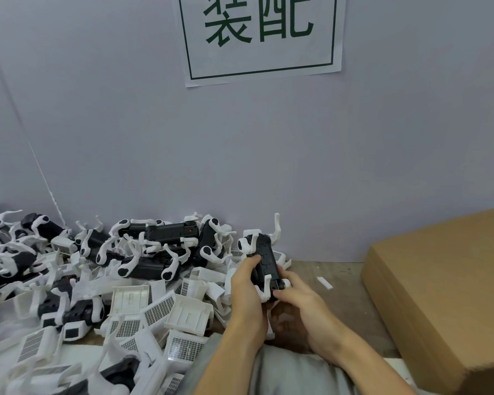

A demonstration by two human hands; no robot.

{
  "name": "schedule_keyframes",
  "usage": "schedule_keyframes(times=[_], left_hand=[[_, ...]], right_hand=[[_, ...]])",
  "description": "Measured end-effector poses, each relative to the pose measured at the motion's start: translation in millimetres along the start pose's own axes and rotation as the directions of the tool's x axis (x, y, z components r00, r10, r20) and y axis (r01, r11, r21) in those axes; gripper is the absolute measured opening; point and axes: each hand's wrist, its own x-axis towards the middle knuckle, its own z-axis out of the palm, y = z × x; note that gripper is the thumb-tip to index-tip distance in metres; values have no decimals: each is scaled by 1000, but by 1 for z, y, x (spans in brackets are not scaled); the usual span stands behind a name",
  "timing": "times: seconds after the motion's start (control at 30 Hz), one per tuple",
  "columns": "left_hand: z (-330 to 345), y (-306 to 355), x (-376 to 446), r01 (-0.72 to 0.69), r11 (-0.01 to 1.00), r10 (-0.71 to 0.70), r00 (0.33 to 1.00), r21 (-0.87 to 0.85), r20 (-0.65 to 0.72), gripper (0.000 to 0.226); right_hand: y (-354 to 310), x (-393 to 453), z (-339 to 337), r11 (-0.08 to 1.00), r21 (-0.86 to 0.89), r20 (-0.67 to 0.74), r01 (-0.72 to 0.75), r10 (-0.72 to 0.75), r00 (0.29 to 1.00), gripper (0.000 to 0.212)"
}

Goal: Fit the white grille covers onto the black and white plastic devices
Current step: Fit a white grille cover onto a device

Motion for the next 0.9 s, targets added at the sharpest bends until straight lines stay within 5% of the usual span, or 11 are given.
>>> schedule_keyframes(times=[0.4, 0.5, 0.6, 0.67, 0.77, 0.9], left_hand=[[-4, 13, 2, 50, 981, -34, 995, -189, 89, 34], [-11, 27, 7, -11, 920, 47, 995, -391, 82, 27], [-19, 39, 10, -48, 861, 93, 994, -507, 63, 33], [-20, 41, 11, -62, 864, 116, 990, -499, 78, 37], [-15, 37, 12, -83, 914, 111, 993, -397, 48, 23], [-13, 31, 15, -86, 965, 85, 996, -249, -11, 28]], right_hand=[[-9, -2, 8, 997, -48, -108, 56, -61, 992, 20], [-15, -8, 2, 956, -275, -130, 101, -141, 982, 30], [-14, -12, -4, 736, -666, -1, 124, -168, 986, 22], [-10, -13, -4, 573, -809, 110, 133, -74, 991, 17], [-6, -11, -5, 467, -871, 137, 152, -65, 988, 12], [-8, -7, -18, 575, -816, -38, 61, -159, 986, 17]])
